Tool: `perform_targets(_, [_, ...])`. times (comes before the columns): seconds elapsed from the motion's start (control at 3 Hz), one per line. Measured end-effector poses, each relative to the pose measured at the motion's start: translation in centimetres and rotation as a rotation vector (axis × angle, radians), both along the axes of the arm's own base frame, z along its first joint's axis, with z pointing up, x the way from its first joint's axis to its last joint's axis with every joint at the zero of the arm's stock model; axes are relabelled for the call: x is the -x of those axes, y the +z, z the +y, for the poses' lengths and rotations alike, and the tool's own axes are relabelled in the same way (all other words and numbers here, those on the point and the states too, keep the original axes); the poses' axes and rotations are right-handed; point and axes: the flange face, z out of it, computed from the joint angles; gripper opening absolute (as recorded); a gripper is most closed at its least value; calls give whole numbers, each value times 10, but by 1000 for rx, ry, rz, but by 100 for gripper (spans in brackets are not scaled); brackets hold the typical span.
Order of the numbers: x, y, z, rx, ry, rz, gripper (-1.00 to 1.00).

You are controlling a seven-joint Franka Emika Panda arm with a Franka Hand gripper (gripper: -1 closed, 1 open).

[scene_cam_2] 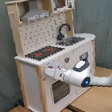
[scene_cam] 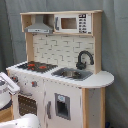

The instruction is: Play with the kitchen

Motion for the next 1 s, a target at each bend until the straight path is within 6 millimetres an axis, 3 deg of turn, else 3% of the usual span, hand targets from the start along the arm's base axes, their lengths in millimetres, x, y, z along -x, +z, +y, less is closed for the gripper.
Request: perform_targets(1.0, [0, -7, -5, 464, -32, -53, -100])
